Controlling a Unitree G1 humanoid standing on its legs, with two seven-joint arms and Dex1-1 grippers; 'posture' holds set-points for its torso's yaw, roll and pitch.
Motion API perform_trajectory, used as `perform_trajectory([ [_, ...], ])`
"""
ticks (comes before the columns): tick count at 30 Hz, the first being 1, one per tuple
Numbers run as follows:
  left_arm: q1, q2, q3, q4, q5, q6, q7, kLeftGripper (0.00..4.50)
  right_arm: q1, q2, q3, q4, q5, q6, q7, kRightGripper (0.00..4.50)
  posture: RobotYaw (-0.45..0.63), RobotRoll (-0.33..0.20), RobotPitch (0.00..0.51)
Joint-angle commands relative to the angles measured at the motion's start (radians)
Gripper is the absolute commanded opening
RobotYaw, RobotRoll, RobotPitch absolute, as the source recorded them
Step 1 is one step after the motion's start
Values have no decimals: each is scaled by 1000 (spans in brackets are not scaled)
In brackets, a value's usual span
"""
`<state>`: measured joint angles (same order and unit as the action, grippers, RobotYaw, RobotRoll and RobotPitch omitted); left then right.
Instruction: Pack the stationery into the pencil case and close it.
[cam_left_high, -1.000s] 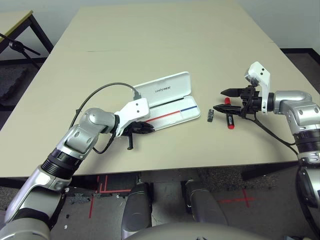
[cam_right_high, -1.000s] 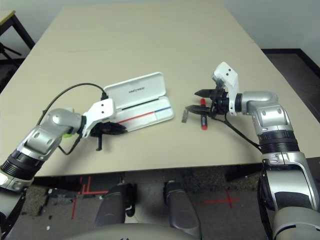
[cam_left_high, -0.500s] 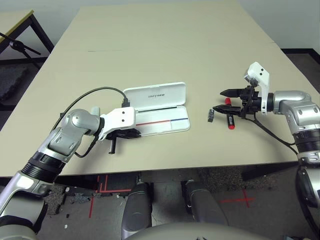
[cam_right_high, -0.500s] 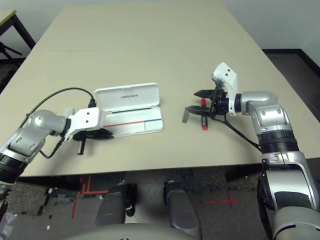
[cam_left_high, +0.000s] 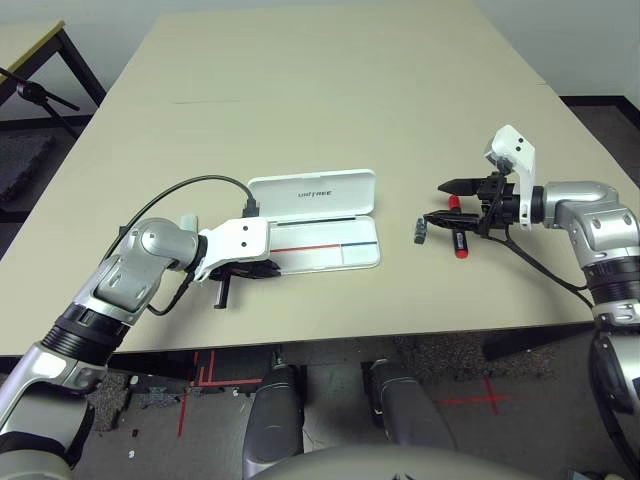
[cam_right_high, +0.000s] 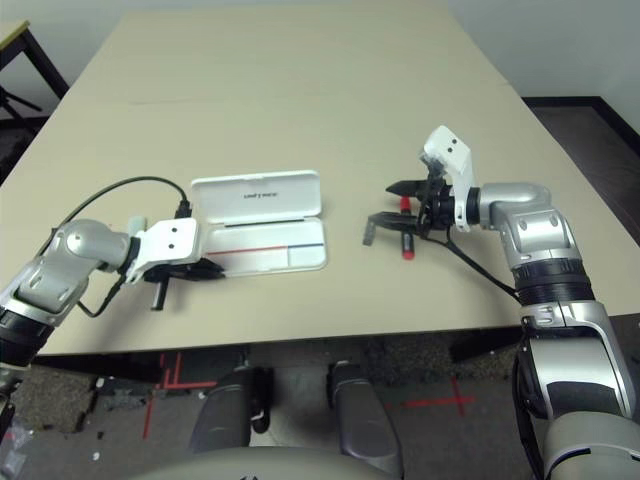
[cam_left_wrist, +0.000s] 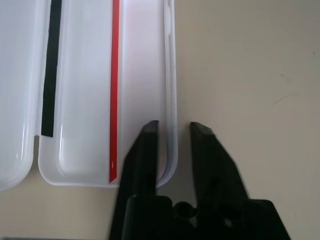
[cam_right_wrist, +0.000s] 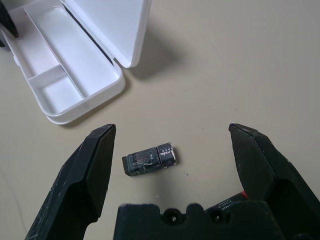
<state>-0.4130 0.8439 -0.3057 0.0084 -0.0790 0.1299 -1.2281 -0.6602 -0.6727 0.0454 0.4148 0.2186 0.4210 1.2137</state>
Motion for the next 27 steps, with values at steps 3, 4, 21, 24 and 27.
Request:
perform_trajectory([
  [3,35,13,70,-101,-52,30,-6,3327,-3,-3,9,8,-3,-6,3,4500,-71,0,143],
  [4,41,18,84,-122,-63,41,-8,3746,-4,-3,9,10,-3,-8,3,4500,-71,0,143],
  [21,6,27,246,-305,-246,216,33,4483,-78,95,-217,-143,84,308,-453,4500,-76,0,146],
  [24,7,20,235,-300,-240,212,36,4483,-105,132,-270,-224,114,522,-594,4500,-86,0,147],
  [27,-1,10,220,-290,-232,207,35,4483,-136,170,-299,-295,96,770,-750,4500,-98,0,150],
])
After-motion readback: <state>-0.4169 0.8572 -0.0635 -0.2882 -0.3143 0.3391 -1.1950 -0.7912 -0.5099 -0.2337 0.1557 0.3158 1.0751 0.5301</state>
